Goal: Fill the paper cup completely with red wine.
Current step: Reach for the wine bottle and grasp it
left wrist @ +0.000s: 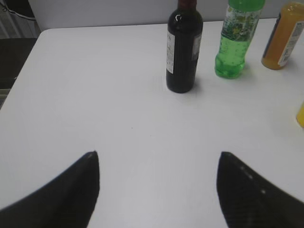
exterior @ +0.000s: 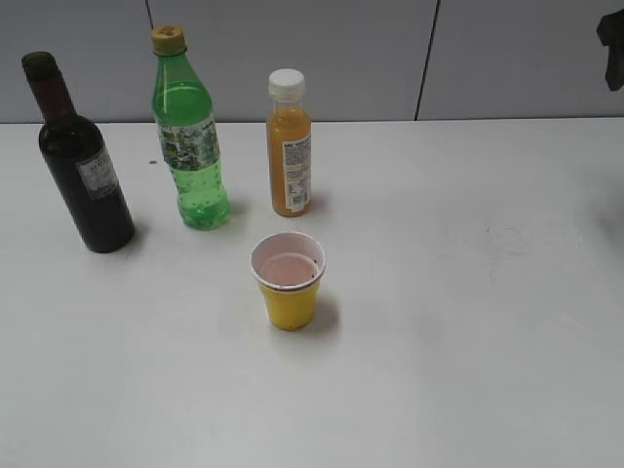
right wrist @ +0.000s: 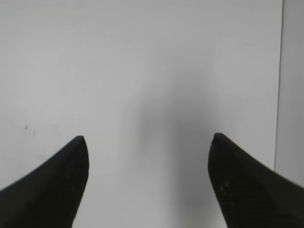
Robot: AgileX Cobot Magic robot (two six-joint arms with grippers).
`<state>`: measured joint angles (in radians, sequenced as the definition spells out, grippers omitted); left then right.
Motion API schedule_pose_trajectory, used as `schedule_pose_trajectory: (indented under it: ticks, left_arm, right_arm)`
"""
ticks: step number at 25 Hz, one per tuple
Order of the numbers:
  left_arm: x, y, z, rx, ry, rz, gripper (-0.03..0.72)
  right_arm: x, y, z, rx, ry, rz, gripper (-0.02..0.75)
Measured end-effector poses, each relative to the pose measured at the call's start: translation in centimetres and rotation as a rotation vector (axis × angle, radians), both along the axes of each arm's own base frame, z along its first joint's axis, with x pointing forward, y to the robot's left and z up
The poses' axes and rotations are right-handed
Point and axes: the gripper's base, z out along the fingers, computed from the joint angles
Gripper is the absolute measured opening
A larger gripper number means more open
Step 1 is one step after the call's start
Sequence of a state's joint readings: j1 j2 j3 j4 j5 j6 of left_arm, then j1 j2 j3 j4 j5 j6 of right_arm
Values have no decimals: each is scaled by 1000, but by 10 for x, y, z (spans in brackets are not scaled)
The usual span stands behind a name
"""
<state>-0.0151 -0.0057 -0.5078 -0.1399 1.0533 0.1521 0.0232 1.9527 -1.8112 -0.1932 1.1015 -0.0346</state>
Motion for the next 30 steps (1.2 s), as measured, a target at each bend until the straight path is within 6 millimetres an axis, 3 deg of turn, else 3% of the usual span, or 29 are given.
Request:
schedule_pose_trajectory:
  ticks: [7, 15, 22, 30]
  left_arm:
    - [0, 0, 0, 0, 0, 0, 582]
    - [0, 0, 0, 0, 0, 0, 582]
    - [0, 0, 0, 0, 0, 0, 582]
    - [0, 0, 0, 0, 0, 0, 582]
  right_arm:
    - [-36, 1, 12, 26, 80, -21, 593]
    - [-134, -1, 24, 34, 119, -24, 592]
    - [-223, 1, 3, 74, 87, -15, 592]
    - [-292, 0, -32, 80, 61, -10, 592]
